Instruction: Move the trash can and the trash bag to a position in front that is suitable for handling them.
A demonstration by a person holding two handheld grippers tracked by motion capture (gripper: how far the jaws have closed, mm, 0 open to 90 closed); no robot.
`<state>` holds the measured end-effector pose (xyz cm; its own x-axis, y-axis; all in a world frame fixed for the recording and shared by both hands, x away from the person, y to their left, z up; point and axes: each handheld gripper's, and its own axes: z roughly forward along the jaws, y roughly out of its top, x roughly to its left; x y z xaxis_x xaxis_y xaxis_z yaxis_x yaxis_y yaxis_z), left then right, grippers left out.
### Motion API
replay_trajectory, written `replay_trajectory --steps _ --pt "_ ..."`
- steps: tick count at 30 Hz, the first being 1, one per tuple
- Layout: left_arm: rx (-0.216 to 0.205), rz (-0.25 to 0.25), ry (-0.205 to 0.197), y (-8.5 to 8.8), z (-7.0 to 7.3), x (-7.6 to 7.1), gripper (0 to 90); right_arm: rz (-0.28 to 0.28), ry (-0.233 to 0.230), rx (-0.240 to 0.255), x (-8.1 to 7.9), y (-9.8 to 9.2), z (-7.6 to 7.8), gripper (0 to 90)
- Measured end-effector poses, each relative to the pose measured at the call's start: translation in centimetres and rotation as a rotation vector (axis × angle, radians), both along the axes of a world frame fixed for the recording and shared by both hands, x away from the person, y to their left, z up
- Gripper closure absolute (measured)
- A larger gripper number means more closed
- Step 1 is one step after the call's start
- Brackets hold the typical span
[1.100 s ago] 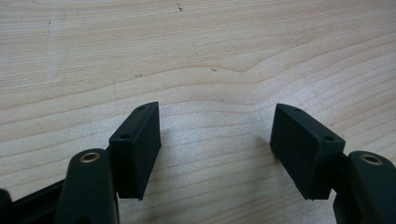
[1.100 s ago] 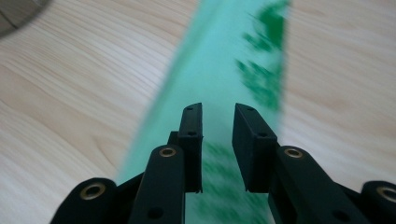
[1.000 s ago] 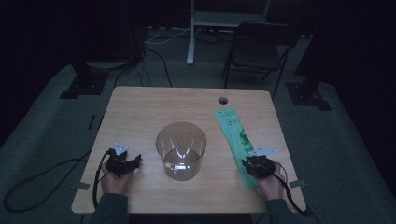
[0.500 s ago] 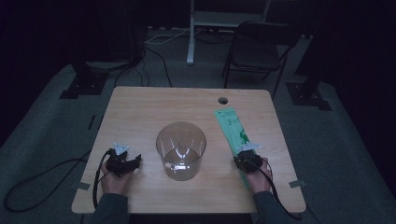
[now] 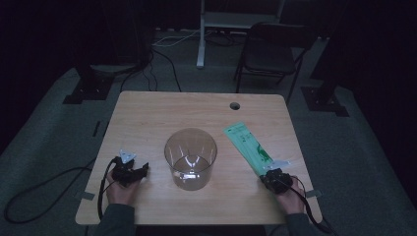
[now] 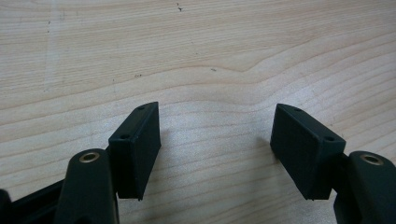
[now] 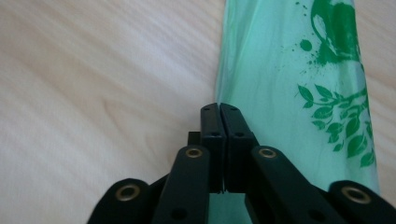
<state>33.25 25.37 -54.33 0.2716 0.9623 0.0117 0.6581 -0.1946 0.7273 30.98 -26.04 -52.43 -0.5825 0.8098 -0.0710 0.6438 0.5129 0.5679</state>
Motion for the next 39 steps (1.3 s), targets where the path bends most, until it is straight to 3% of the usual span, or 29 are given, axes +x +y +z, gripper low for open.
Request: replay_trajectory --steps 2,4,8,11,16,25,29,34,39 --pt "0.0 0.0 0.0 0.0 0.0 0.0 33.3 0.003 -0.018 0.02 -0.2 -0.5 0.2 77.0" --pt "-0.001 0.001 0.0 0.0 0.0 0.0 33.2 -0.001 -0.039 0.045 0.1 -0.4 0.5 74.4" --pt "-0.001 0.002 -0.001 0.0 0.0 0.0 33.1 0.009 -0.079 0.058 1.9 1.5 0.8 71.0" --pt "-0.001 0.002 0.0 0.0 0.0 0.0 33.0 0.012 -0.092 0.038 3.5 2.9 0.6 70.0" --pt "0.001 0.0 0.0 0.0 0.0 0.0 32.7 -0.02 -0.101 0.031 6.2 4.5 0.2 70.3" --pt "0.001 0.0 0.0 0.0 0.0 0.0 32.6 -0.035 -0.082 0.063 8.8 5.5 -0.5 72.9" --pt "0.0 0.001 -0.001 0.0 0.0 0.0 32.7 -0.04 -0.083 0.064 9.2 5.8 -0.7 76.5" --pt "0.0 0.001 -0.001 0.0 0.0 0.0 32.6 -0.028 -0.063 0.073 9.4 5.7 -0.7 89.0" --pt "0.001 0.0 0.0 0.0 0.0 0.0 32.6 0.019 -0.046 0.063 8.7 5.8 -0.5 89.9"
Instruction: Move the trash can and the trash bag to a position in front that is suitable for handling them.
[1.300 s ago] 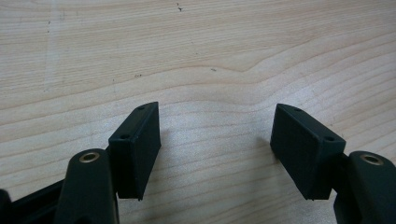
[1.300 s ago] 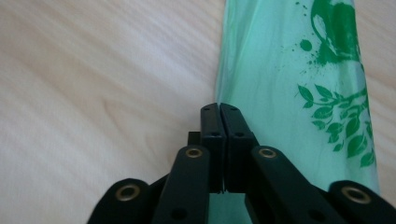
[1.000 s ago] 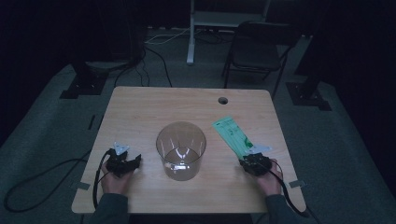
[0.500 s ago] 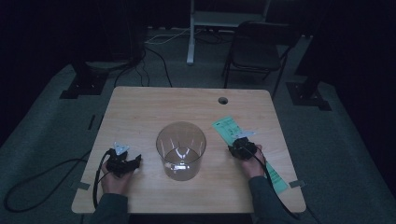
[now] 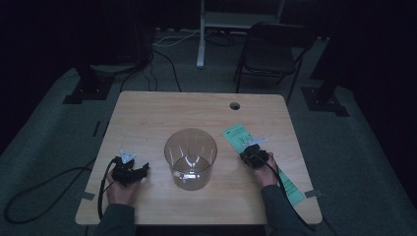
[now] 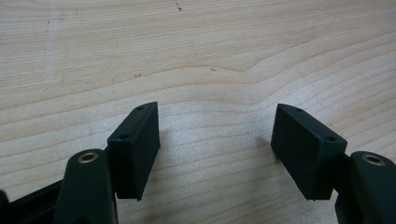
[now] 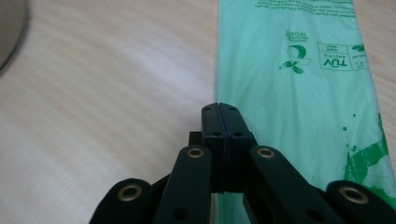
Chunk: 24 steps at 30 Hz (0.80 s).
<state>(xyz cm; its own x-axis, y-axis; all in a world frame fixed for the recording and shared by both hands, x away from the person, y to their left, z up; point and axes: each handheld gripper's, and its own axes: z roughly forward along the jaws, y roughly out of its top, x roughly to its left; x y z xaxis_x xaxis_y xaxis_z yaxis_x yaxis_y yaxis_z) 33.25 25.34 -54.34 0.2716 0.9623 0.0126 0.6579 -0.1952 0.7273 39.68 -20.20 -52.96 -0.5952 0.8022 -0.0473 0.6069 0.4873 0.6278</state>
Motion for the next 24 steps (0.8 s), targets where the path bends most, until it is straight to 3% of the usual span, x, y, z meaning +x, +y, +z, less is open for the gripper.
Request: replay_trajectory --steps 1,3,10,17,18,20,22,24 --pt "0.0 0.0 0.0 0.0 0.0 0.0 32.6 0.036 0.002 -0.004 -0.9 0.3 0.0 89.9" --pt "0.0 0.0 0.0 0.0 0.0 0.0 32.6 0.048 0.004 -0.009 -1.2 0.4 0.1 89.9" --pt "0.0 0.0 0.001 0.0 0.0 0.0 32.6 0.181 0.024 -0.03 -5.1 1.1 0.3 89.8" --pt "0.0 0.0 0.001 0.0 0.0 0.0 32.5 0.241 0.037 -0.043 -8.2 0.2 0.4 89.4" --pt "0.0 0.0 0.001 0.0 0.0 0.0 32.6 0.239 0.032 -0.05 -8.3 0.2 0.4 87.3" --pt "0.001 0.001 0.002 0.0 0.0 0.0 32.3 0.22 -0.023 -0.072 -8.0 0.3 0.5 77.2" --pt "0.001 0.001 0.002 0.0 0.0 0.0 32.1 0.203 -0.05 -0.053 -7.3 0.6 0.6 75.4" --pt "0.002 0.0 0.003 0.0 0.0 0.0 32.1 0.178 -0.083 -0.07 -6.2 1.3 0.5 73.7"
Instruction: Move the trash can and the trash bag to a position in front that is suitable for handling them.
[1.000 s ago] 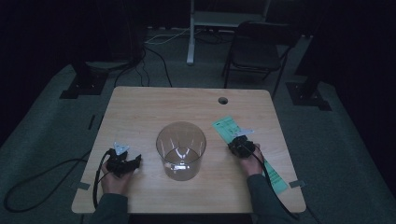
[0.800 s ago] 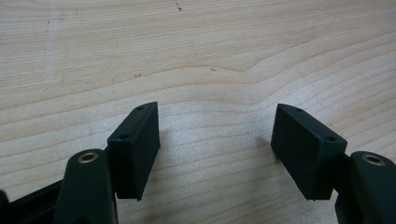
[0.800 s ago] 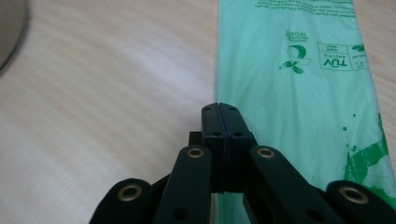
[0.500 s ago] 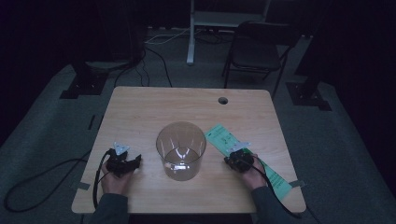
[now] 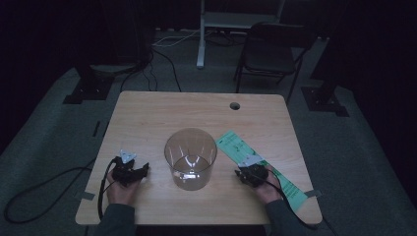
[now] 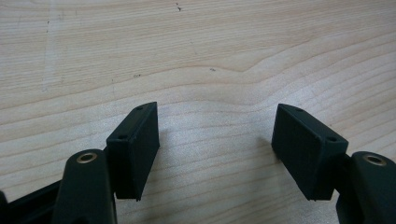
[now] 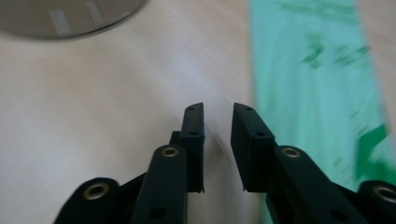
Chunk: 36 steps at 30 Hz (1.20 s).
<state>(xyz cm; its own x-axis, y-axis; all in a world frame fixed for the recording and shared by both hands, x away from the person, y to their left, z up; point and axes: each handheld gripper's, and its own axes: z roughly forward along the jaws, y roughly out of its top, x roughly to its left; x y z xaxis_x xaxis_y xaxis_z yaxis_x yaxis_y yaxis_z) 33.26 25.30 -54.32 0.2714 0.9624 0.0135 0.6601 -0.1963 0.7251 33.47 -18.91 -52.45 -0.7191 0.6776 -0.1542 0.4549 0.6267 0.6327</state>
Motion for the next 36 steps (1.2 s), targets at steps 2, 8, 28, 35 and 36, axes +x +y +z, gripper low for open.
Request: replay_trajectory --steps 2,8,28,35,36 --pt "0.0 -0.001 0.0 0.0 0.0 0.0 31.9 -0.014 -0.008 0.009 1.3 0.6 -0.3 73.7" --pt "0.0 -0.003 0.0 0.0 0.0 0.0 31.2 -0.068 -0.019 0.01 3.3 1.0 -0.8 72.9" --pt "-0.002 -0.003 0.0 -0.1 0.0 -0.2 30.7 0.024 0.06 0.027 1.1 0.3 -0.2 89.8" --pt "-0.001 -0.003 0.001 -0.1 0.0 -0.2 30.7 0.09 0.082 0.022 -1.9 0.0 -0.4 89.6" --pt "-0.001 -0.003 0.001 -0.1 0.0 -0.2 30.7 0.093 0.084 0.022 -2.2 -0.1 -0.4 89.5"
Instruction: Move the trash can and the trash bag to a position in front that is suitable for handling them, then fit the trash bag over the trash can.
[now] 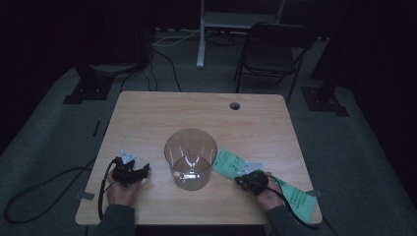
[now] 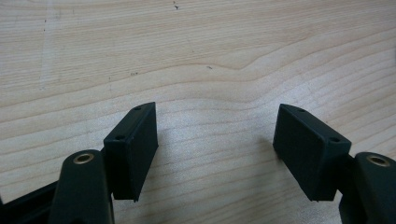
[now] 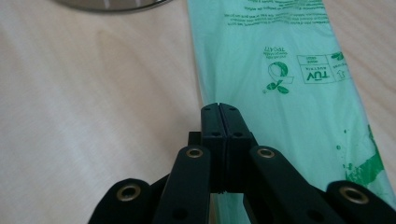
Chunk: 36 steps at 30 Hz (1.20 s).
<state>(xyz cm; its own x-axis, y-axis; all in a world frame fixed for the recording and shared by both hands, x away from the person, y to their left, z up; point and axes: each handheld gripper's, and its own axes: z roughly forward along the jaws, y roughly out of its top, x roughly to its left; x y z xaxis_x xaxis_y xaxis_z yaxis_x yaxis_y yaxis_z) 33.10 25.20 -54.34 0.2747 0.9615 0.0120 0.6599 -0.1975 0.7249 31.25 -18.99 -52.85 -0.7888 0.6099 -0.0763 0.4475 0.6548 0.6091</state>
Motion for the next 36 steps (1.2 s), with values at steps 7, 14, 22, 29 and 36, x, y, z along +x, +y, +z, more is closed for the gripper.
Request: replay_trajectory --steps 7,14,22,29,36 --pt "0.0 0.0 0.0 0.0 0.0 0.0 30.7 0.01 -0.007 0.009 -1.5 -0.3 0.0 67.0" --pt "0.0 0.0 0.0 0.0 0.0 0.0 30.7 -0.015 -0.046 0.036 -2.6 -1.0 0.2 57.3" --pt "0.0 0.0 0.0 0.0 0.0 0.0 30.7 -0.087 -0.082 0.044 -3.4 -3.3 1.3 46.1" --pt "0.0 0.0 0.0 0.0 0.0 0.0 30.7 -0.094 -0.084 0.017 -3.7 -3.8 1.0 40.7" --pt "0.0 -0.001 0.0 0.0 0.0 0.0 30.6 -0.08 -0.095 -0.036 -3.6 -3.4 0.1 37.9"
